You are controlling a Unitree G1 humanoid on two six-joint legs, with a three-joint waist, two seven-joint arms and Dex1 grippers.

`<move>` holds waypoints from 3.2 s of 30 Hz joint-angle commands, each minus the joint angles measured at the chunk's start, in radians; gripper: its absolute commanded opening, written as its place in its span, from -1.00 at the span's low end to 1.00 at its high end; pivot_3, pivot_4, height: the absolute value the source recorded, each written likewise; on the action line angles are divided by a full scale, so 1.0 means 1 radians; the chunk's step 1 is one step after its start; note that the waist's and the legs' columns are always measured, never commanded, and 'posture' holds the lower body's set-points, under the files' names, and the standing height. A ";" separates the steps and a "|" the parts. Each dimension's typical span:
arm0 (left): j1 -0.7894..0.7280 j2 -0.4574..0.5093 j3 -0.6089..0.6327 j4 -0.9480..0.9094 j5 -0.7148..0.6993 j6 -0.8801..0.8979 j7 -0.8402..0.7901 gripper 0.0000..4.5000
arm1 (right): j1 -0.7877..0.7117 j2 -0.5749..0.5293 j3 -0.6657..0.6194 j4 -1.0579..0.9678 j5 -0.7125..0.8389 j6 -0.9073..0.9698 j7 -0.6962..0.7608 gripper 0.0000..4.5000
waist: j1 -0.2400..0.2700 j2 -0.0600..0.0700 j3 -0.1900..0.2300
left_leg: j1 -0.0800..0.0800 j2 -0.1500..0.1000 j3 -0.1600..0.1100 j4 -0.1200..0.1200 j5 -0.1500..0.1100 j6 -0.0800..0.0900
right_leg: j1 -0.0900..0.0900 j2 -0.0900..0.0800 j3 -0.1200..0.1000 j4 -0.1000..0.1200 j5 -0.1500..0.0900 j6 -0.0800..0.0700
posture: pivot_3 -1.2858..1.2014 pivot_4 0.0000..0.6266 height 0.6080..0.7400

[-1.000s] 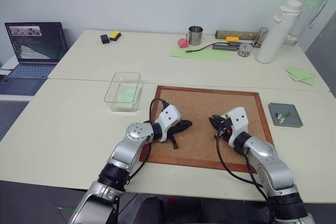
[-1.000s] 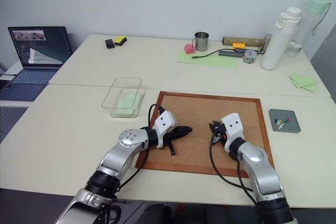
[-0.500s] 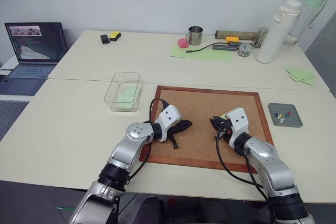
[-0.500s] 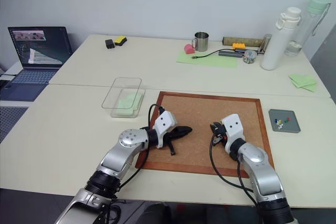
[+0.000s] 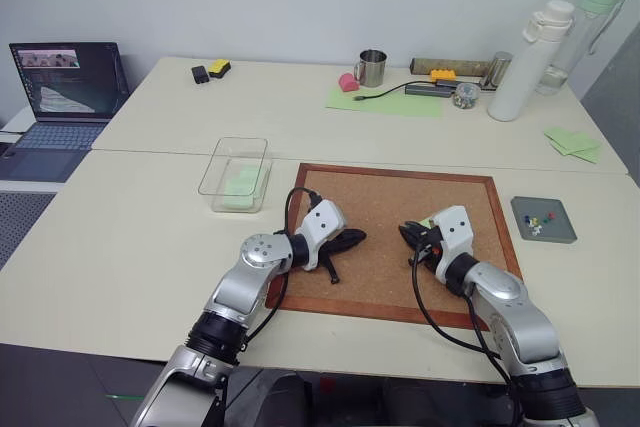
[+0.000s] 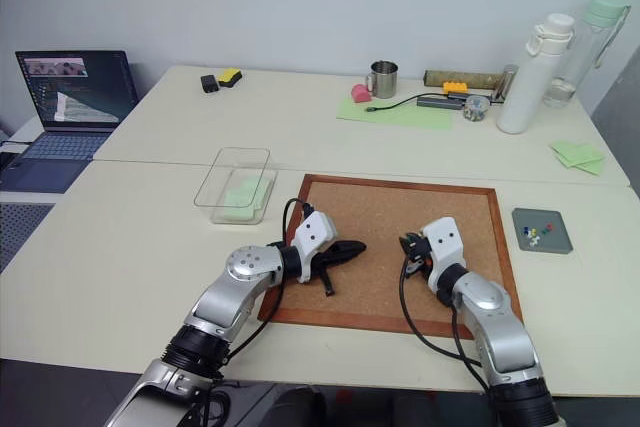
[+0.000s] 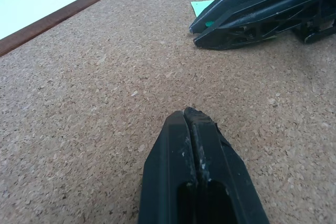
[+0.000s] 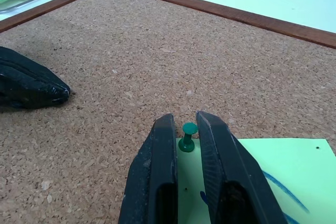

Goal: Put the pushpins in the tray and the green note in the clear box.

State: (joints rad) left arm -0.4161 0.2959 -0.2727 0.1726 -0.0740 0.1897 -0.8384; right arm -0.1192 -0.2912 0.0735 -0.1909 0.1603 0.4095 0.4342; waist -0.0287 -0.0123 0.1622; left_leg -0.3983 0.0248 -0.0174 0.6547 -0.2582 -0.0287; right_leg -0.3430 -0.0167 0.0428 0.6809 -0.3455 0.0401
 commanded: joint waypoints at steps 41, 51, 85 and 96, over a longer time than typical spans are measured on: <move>0.015 0.000 -0.013 0.009 0.008 0.015 0.001 -1.00 | 0.008 -0.005 -0.037 -0.032 0.065 0.023 -0.001 -0.77 | 0.000 0.000 0.000 | 0.000 0.000 0.000 0.000 0.000 0.000 | 0.000 0.000 0.000 0.000 0.000 0.000 | 0.03 -0.52 1.00; 0.014 0.000 -0.013 0.005 0.008 0.018 0.001 -1.00 | 0.008 -0.004 -0.035 -0.033 0.067 0.023 -0.004 -0.77 | 0.000 0.000 0.000 | 0.000 0.000 0.000 0.000 0.000 0.000 | 0.000 0.000 0.000 0.000 0.000 0.000 | 0.03 -0.52 1.00; 0.024 0.004 -0.015 -0.009 0.007 0.024 -0.002 -1.00 | 0.026 -0.019 -0.043 -0.085 0.080 0.034 0.002 -0.86 | 0.000 0.000 0.000 | 0.000 0.000 0.000 0.000 0.000 0.000 | 0.000 0.000 0.000 0.000 0.000 0.000 | 0.03 -0.52 1.00; 0.023 0.002 -0.016 -0.006 0.007 0.021 -0.004 -1.00 | 0.029 -0.021 -0.044 -0.096 0.085 0.035 0.002 -0.99 | 0.000 0.000 0.000 | 0.000 0.000 0.000 0.000 0.000 0.000 | 0.000 0.000 0.000 0.000 0.000 0.000 | 0.03 -0.52 1.00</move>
State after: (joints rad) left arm -0.4110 0.2944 -0.2720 0.1641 -0.0741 0.1963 -0.8385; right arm -0.0902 -0.3062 0.0507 -0.2330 0.2290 0.4474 0.4344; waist -0.0286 -0.0123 0.1622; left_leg -0.3986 0.0247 -0.0173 0.6547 -0.2582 -0.0287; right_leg -0.3431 -0.0167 0.0428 0.6807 -0.3455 0.0401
